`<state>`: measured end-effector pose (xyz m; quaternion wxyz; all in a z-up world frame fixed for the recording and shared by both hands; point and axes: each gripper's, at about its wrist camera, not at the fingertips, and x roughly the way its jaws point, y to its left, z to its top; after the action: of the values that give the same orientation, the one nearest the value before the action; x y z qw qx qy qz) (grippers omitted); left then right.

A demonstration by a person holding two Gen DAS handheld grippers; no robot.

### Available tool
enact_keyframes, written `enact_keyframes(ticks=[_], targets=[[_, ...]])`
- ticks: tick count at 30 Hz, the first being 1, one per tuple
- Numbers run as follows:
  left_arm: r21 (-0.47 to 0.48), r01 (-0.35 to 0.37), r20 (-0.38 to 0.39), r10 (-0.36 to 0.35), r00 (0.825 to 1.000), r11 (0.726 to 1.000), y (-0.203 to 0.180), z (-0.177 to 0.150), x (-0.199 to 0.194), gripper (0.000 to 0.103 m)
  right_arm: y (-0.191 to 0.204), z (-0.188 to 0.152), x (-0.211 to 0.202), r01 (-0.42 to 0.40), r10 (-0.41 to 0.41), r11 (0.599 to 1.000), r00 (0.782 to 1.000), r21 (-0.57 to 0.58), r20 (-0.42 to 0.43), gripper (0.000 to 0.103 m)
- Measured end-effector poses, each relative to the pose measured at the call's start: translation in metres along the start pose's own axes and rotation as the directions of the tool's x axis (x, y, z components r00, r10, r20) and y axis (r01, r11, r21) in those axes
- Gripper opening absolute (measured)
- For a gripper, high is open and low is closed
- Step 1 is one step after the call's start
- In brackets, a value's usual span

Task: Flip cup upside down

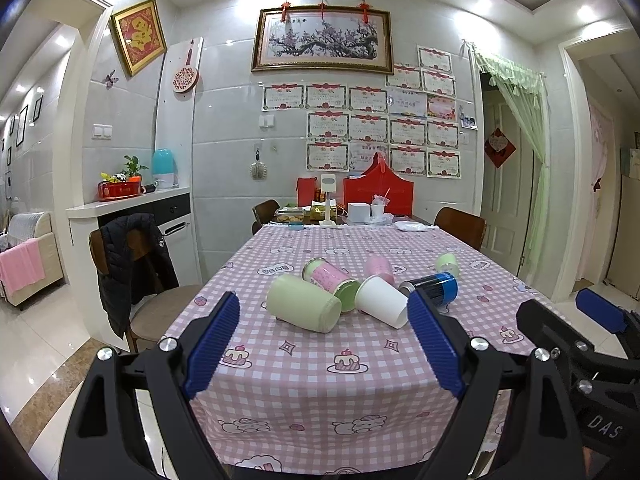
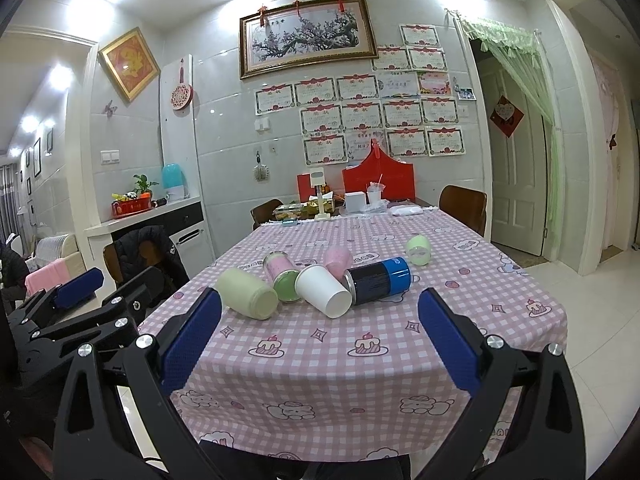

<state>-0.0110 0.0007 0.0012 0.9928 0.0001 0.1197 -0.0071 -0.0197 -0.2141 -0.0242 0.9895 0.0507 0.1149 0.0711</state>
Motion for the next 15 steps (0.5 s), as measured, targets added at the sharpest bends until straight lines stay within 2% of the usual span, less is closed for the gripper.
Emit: enact_keyframes(ticks=[15], targets=[[-0.002, 0.01, 0.0, -0.01, 1.0, 1.0, 0.0003, -0.0009, -0.0009, 0.085, -0.0001, 0.0008, 0.0013, 0.0, 0.0, 1.0, 1.0, 0.001, -0.001, 0.095]])
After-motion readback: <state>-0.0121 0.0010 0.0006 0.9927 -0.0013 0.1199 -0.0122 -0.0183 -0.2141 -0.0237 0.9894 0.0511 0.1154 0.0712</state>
